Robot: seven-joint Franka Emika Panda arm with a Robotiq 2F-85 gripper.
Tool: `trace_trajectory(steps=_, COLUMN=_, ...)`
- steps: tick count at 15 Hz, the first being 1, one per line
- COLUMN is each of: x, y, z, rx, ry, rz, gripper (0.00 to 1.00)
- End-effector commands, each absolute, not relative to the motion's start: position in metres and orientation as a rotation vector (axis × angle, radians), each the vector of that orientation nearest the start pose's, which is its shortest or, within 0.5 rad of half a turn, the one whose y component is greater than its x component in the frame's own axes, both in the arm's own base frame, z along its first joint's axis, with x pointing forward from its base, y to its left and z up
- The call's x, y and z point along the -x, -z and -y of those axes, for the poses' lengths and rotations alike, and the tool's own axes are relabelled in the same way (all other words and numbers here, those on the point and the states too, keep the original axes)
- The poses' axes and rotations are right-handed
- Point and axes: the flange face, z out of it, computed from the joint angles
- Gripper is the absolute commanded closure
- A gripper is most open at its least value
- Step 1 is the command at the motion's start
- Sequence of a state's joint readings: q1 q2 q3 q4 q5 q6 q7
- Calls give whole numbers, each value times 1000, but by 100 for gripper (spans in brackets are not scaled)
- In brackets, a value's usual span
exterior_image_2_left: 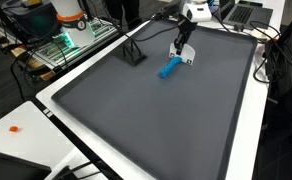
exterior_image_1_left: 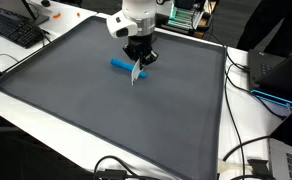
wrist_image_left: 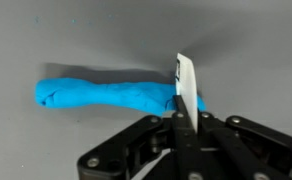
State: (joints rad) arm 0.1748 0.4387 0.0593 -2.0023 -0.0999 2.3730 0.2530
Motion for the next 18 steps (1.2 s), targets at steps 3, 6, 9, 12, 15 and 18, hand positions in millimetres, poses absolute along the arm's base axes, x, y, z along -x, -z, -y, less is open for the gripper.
trace_trajectory(steps=3, x=-575, y=-214, z=-141, rx=3116, ry=-162, rz=105, gripper=99)
trace_trajectory(steps=6, x=-575, y=-218, z=-147, rx=3082, ry=-174, rz=109, gripper=99)
trace_trajectory(steps=9, x=-575, y=-226, z=-153, rx=3081, ry=-157, rz=123, gripper=99)
trace_trajectory(steps=12, x=-576, y=-234, z=-154, rx=3085, ry=-136, rz=133, gripper=99)
trace_trajectory(steps=15, x=-577, y=-244, z=-151, rx=3092, ry=-111, rz=130, gripper=99)
trace_trajectory(steps=18, x=-579, y=-257, z=-144, rx=3094, ry=-76, rz=113, gripper=99)
